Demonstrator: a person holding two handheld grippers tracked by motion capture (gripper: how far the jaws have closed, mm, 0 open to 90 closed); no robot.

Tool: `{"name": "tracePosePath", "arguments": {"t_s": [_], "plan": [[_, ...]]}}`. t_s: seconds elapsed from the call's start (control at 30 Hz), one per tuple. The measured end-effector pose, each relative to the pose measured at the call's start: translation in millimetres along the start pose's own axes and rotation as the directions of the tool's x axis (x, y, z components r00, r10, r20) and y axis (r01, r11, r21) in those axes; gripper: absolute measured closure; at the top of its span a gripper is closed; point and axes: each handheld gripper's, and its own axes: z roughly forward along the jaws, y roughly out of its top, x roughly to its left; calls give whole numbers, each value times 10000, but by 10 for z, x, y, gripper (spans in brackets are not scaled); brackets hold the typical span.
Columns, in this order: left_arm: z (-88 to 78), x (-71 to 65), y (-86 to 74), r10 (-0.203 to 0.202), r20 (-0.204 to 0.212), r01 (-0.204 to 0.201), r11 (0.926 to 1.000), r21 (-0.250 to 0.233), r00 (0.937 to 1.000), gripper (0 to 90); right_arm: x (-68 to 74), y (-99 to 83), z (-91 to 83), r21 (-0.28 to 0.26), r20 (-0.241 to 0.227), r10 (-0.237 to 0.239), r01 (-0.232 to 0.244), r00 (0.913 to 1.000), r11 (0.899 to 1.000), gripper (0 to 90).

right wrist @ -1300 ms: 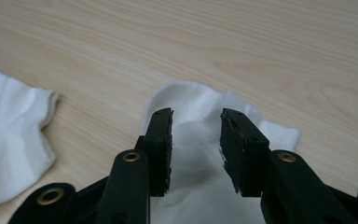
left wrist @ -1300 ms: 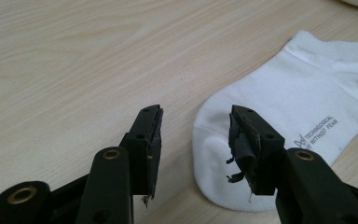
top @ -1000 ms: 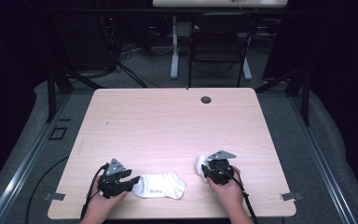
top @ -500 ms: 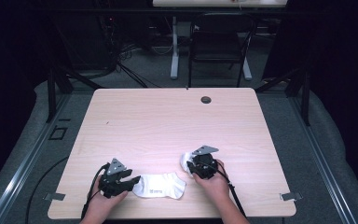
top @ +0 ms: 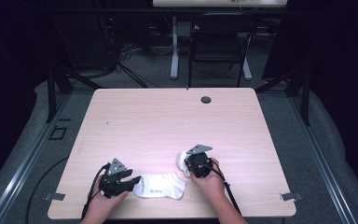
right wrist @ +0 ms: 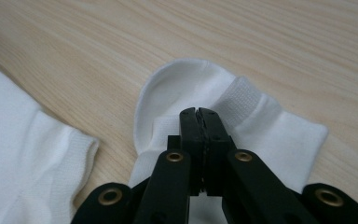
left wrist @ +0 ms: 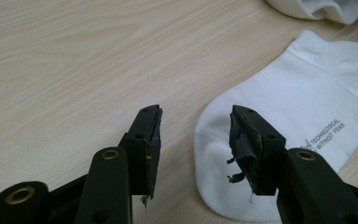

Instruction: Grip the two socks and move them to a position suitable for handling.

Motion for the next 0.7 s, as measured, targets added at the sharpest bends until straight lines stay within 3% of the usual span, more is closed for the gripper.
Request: {"name": "tracePosePath", "arguments": {"t_s": [0.37, 0.5, 0.57, 0.7], "plan": [[20, -27, 28, 6, 0, -6, 10000, -72, 10000, 533, 119, 110, -164, -604, -417, -539, 514, 9977, 9969, 900], [43, -52, 129, -13, 233, 18, 9997, -235, 9997, 548, 164, 145, -208, -660, -306, -951, 929, 9950, 9935, 900], [70, -79, 234, 198, 273, -189, 9992, -345, 9994, 567, 187, 173, -243, -691, -185, -1191, 1176, 9927, 9907, 900], [153, -121, 407, 488, 280, -476, 9979, -429, 9984, 609, 179, 195, -265, -857, -180, -1157, 1137, 9931, 9898, 900]]}}
